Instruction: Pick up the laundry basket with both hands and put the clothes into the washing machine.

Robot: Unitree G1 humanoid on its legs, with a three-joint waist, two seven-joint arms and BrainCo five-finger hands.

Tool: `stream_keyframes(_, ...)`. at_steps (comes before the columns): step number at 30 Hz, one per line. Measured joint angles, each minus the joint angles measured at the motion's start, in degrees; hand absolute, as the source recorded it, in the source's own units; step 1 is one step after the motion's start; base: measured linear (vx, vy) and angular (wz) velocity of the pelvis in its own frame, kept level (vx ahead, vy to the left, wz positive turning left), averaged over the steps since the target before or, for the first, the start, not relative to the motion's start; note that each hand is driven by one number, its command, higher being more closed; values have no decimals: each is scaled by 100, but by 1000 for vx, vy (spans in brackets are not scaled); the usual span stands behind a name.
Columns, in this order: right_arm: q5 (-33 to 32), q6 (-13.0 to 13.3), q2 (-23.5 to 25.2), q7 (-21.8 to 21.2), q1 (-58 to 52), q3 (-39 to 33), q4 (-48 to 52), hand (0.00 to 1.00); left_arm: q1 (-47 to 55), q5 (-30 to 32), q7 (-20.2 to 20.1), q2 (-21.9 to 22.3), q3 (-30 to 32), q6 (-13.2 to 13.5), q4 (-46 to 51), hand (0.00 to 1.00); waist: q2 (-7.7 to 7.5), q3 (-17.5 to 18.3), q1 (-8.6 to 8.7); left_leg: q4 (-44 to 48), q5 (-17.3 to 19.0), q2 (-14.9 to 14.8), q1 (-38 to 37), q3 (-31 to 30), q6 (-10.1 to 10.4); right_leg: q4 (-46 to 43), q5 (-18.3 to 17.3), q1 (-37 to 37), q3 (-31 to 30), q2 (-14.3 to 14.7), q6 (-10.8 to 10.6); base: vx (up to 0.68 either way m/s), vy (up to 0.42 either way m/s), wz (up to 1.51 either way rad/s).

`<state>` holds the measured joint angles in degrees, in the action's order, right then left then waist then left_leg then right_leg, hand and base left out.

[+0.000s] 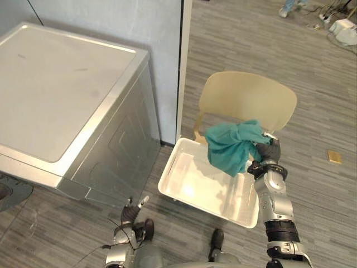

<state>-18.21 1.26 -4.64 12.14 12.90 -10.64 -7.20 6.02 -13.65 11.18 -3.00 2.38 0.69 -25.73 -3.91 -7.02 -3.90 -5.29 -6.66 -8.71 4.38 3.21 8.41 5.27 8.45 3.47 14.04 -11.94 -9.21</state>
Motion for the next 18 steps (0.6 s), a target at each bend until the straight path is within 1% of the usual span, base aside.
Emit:
stream_keyframes(3, -48, 70, 29, -13, -4, 7, 528, 100, 150, -393, 9, 188, -1, 57, 921, 0, 89, 186, 21, -2, 8, 11, -82, 104, 11, -2, 1, -16, -74, -15, -11, -3, 7, -18)
stream_keyframes(5, -157, 228, 70, -69, 10, 63, 929, 100, 217, -638, 25, 339, -45, 138, 1784, 0, 182, 337, 22, -1, 11, 11, -244, 246, 6, -6, 17, -70, -219, -14, -1, 12, -2, -32)
stream_keyframes(8, -240, 331, 66, -115, 65, 239, 1145, 100, 162, -650, 46, 348, -214, 318, 2568, 0, 301, 475, 74, 0, 76, 8, -523, 429, -7, -4, 32, -218, -379, -7, 14, 7, -3, -30)
stream_keyframes(10, -435, 337, 65, -116, 98, 296, 1267, 100, 124, -657, 30, 331, -378, 401, 2891, 0, 342, 579, 161, 0, 111, 9, -614, 511, -4, -5, 31, -253, -463, -5, 13, -21, -3, -23)
stream_keyframes(11, -485, 356, 36, -118, 137, 294, 1366, 100, 34, -662, 18, 294, -559, 425, 3043, 0, 352, 583, 173, 0, 123, 4, -701, 558, -4, 4, 31, -320, -497, 0, 13, -33, -5, -20)
stream_keyframes(12, -515, 375, 4, -118, 156, 299, 1387, 100, -31, -664, 7, 264, -678, 429, 3068, 0, 356, 597, 185, -1, 130, 1, -738, 563, -1, 3, 30, -350, -498, 3, 11, -52, -8, -16)
stream_keyframes(14, -655, 399, -91, -123, 344, 398, 1462, 100, -351, -665, -38, 137, -1198, 430, 3070, 0, 356, 638, 286, -1, 181, -23, -903, 683, 40, -2, -8, -433, -600, 27, -17, -64, -7, -22)
stream_keyframes(16, -811, 447, -151, -202, 416, 522, 1614, 100, -593, -677, -180, 89, -1532, 427, 3063, 0, 374, 711, 333, -2, 189, -32, -953, 765, 47, -3, -4, -425, -675, 40, -7, -60, -8, -25)
stream_keyframes(18, -896, 474, -217, -247, 439, 607, 1766, 100, -888, -688, -273, 94, -1870, 426, 3042, 0, 391, 731, 345, -5, 205, -42, -1042, 816, 61, -15, -5, -436, -765, 63, -2, -57, -9, -26)
